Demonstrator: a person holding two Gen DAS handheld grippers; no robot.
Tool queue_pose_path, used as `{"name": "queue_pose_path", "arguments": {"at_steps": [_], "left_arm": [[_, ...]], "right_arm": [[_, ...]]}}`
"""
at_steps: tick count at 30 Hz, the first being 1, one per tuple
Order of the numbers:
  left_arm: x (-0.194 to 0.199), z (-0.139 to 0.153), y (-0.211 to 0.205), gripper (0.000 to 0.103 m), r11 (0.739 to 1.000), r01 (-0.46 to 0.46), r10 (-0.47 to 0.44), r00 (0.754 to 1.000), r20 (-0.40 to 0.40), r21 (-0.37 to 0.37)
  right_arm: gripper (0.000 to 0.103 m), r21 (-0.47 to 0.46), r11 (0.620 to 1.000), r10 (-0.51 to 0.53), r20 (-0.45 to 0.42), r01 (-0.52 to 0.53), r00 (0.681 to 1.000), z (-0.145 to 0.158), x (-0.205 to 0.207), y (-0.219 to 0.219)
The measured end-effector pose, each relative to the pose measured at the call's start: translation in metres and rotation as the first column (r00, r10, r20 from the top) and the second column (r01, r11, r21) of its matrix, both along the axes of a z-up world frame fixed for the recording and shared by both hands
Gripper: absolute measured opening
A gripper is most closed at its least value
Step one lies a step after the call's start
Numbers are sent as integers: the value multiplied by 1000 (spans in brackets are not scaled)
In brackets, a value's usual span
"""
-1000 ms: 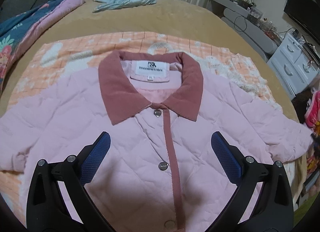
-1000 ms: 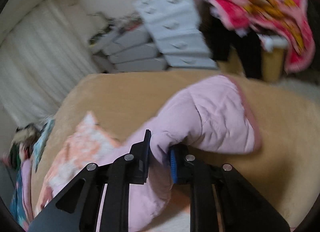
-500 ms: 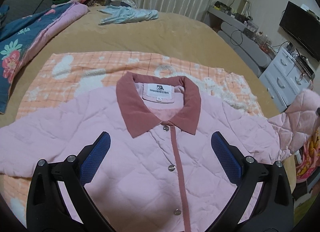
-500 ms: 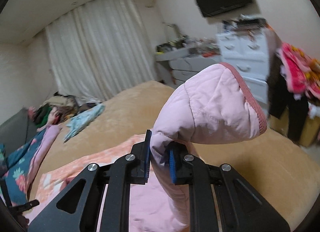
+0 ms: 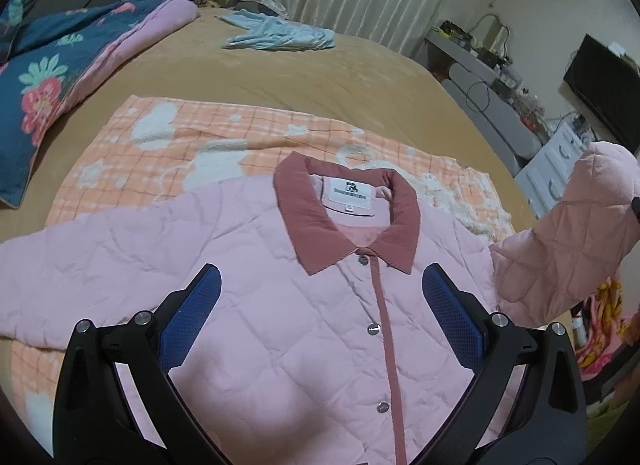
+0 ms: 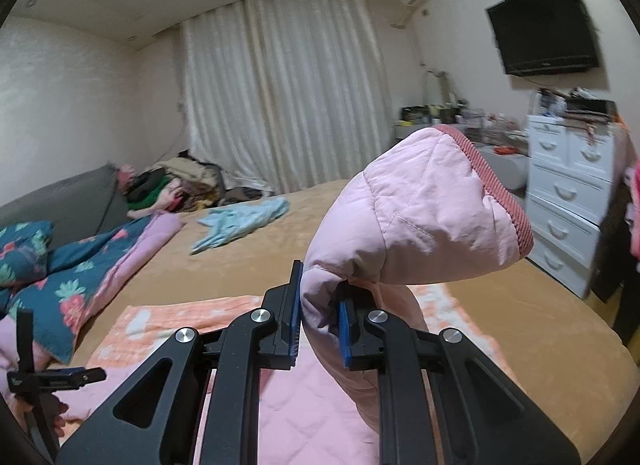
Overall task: Fold large clothes
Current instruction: 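Lift the sleeve with the right tool and fold it across the jacket front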
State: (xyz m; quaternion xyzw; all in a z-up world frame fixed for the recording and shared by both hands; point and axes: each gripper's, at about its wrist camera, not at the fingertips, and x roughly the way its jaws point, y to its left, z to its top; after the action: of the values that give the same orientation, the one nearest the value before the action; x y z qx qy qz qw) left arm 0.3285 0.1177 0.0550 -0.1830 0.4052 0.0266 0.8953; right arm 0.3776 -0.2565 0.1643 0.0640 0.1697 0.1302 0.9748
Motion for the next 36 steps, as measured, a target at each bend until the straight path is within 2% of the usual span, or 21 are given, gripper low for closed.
{"name": "queue_pose_path", "arguments": {"at_steps": [4,10,15,22,29,32,36], "left_arm": [[-10,-3,22,95,998,-30,30,1000,-8,-46],[-21,-7,42,95,998,-42,42,999,-9,-52],[-31,-16,54,95,997,-42,41,999,-12,-66],[-39,-32,60,95,994,-36,34,999,-15,-104],[-42,-50,69,95,974,-21,16,1000,-24,-225],[-45,-64,77,95,946,-10,0,1000,-31,-324],[-50,-75,82,95,917,-11,-2,1000,-31,-398]], "right_arm": [[14,-12,998,68,4,-68,998,-1,-3,39],[14,-56,988,146,-17,-147,989,-16,-4,91],[14,-104,971,211,-51,-215,976,-47,-12,128],[14,-148,936,299,-140,-318,944,-100,-22,180],[15,-181,889,366,-268,-420,891,-156,-33,225],[16,-196,862,397,-310,-467,864,-175,-40,239],[21,-229,814,440,-360,-535,823,-197,-55,261]]}}
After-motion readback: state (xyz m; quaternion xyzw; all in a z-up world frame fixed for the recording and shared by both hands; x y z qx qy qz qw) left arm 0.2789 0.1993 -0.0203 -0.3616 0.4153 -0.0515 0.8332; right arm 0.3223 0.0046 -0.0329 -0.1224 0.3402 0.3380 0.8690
